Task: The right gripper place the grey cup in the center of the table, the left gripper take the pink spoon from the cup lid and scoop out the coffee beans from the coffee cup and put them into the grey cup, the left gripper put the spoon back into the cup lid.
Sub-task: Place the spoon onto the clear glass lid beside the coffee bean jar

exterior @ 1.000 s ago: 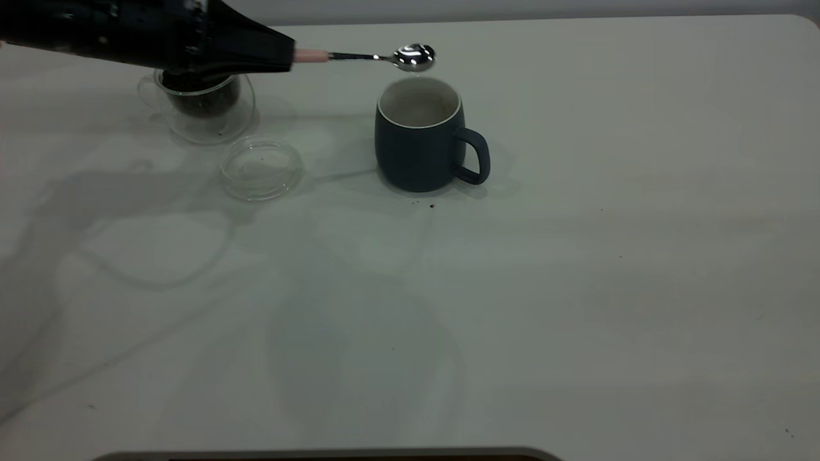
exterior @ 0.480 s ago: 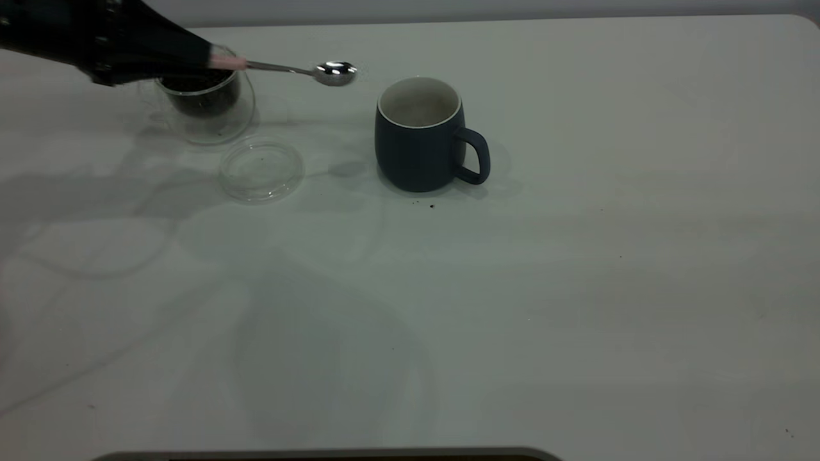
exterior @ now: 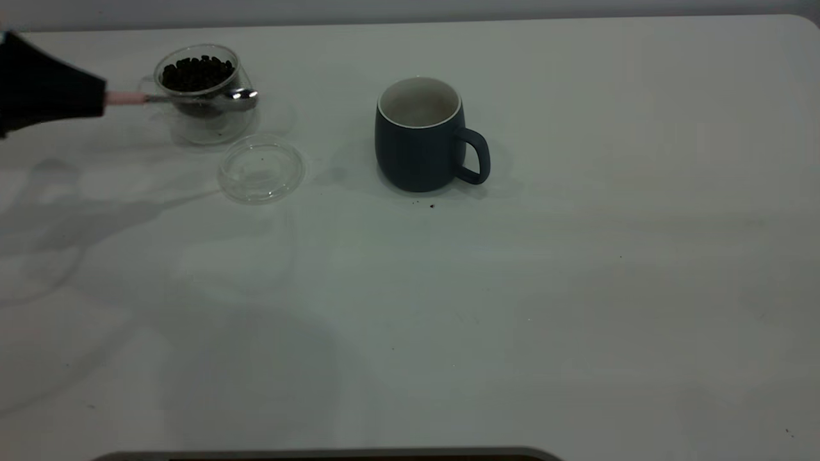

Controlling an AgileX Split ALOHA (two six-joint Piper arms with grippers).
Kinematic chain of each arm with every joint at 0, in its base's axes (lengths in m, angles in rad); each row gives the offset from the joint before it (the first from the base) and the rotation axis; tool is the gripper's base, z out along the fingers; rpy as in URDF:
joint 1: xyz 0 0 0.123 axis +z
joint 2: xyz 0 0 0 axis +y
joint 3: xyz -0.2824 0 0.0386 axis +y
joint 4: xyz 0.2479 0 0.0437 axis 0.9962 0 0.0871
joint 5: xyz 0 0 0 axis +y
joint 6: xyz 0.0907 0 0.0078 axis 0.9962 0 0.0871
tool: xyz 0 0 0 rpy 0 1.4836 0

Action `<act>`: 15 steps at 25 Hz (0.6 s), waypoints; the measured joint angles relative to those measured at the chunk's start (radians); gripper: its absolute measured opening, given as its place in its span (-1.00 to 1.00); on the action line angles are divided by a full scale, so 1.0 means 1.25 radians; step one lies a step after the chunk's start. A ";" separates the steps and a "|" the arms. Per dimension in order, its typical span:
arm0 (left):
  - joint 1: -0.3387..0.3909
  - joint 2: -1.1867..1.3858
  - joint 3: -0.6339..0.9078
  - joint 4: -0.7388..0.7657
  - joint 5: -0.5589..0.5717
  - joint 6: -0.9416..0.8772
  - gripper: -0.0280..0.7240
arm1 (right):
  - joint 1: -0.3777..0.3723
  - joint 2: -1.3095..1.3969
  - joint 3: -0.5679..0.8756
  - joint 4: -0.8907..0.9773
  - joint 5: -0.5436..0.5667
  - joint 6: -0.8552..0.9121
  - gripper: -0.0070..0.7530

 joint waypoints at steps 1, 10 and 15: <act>0.009 0.000 0.003 0.004 -0.001 -0.003 -0.59 | 0.000 0.000 0.000 0.000 0.000 0.000 0.57; 0.025 0.036 0.005 0.004 -0.001 -0.030 -0.59 | 0.000 0.000 0.000 0.000 0.000 0.000 0.57; 0.025 0.067 0.005 0.002 -0.013 -0.033 -0.59 | 0.000 0.000 0.000 0.000 0.000 0.000 0.57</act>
